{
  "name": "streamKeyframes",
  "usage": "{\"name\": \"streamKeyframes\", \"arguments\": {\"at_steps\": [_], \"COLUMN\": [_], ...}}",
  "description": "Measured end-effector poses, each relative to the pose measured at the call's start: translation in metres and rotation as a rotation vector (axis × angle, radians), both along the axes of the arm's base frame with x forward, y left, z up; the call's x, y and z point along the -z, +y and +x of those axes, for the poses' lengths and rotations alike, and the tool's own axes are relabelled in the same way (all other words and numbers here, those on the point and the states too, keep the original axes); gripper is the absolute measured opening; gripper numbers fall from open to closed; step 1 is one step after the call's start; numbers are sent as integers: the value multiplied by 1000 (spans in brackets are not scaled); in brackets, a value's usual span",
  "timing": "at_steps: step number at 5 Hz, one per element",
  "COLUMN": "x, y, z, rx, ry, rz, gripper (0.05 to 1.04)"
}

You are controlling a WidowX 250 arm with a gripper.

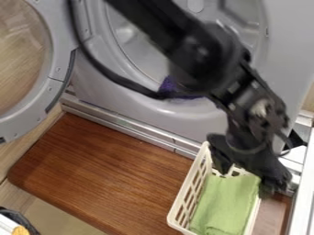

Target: Move the white basket to the right side of the table

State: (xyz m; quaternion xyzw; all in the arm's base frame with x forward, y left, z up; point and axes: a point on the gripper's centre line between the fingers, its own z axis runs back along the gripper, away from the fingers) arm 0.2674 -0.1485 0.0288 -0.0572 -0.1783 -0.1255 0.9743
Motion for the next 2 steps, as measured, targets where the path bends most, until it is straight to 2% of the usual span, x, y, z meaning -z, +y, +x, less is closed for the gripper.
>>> {"name": "streamKeyframes", "arguments": {"at_steps": [1, 2], "x": [-18, -19], "y": [10, 13], "z": [-8, -7], "rx": [33, 28], "ry": [-28, -32], "rz": [-2, -1], "gripper": [1001, 1001]}}
